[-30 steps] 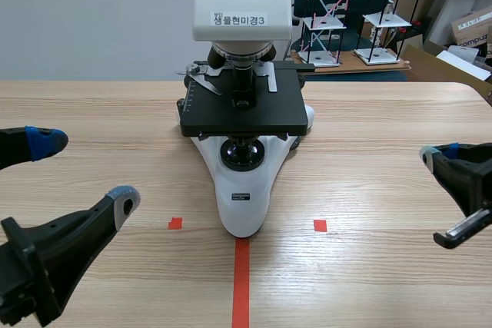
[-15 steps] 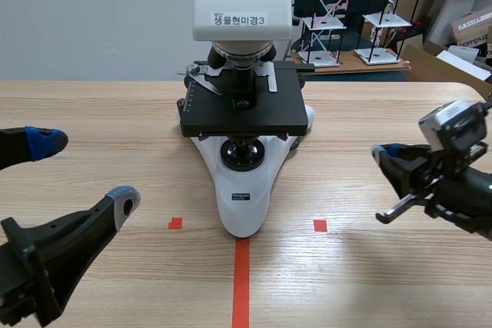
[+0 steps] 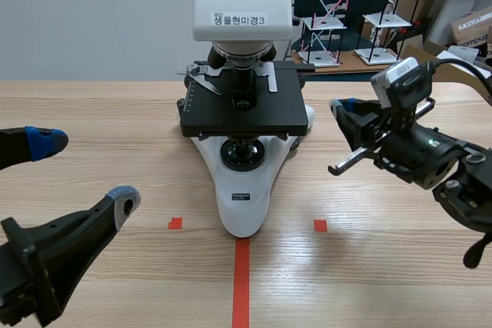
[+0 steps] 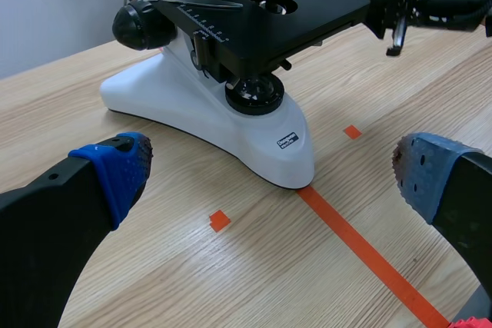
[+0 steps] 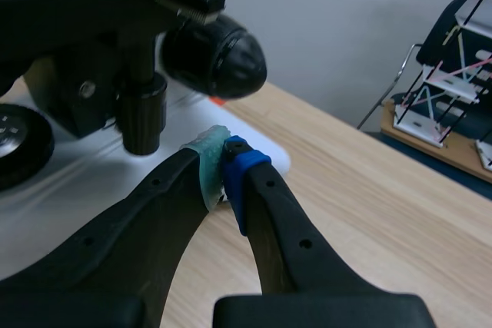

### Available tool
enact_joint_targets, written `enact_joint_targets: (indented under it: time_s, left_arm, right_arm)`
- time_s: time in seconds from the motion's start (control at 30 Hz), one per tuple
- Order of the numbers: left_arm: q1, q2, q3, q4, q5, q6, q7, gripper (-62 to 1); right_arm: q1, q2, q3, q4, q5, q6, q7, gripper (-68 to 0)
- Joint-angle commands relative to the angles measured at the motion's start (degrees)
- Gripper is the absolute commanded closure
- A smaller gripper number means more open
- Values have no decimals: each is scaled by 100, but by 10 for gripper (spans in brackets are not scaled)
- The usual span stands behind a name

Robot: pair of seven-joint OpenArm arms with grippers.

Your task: Point at the stage knob

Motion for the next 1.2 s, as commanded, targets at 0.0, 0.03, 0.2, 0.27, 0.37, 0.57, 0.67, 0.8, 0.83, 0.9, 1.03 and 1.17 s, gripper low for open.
enact_joint_targets:
  time_s: [0.0,0.03,0.2,0.27,0.37,0.57,0.67,0.8,0.83,0.9,1.03,1.17]
  left_arm:
    - [-7,-33,-33,46,-37,-17,-96,-623]
    - [-7,-33,-33,46,-37,-17,-96,-623]
    - [-7,-33,-33,46,-37,-17,-96,-623]
    - [-7,-33,-33,46,-37,-17,-96,-623]
    - [-7,-33,-33,46,-37,-17,-96,-623]
    - [-7,-33,-33,46,-37,-17,-96,-623]
    - [-7,-33,-33,46,-37,-17,-96,-623]
    - [-7,-33,-33,46,-37,-17,-96,-623]
    - [-7,-33,-33,46,-37,-17,-98,-623]
    - [-7,-33,-33,46,-37,-17,-98,-623]
    - [-7,-33,-33,46,-37,-17,-98,-623]
    - [-7,-33,-33,46,-37,-17,-98,-623]
  right_arm:
    - [125,74,0,170,57,7,57,2]
    - [136,76,0,170,44,7,28,2]
    - [133,76,0,138,20,11,-83,2]
    - [133,74,0,118,20,39,-81,2]
    - [133,76,0,118,17,142,-83,2]
    - [133,74,0,118,-133,208,-85,2]
    - [131,74,0,118,-133,205,-87,2]
    - [133,74,0,118,-133,205,-87,2]
    - [131,74,0,118,-133,205,-87,2]
    - [131,74,0,118,-133,205,-114,2]
    - [133,74,0,118,-133,205,-175,2]
    - [133,74,0,118,-133,203,-175,2]
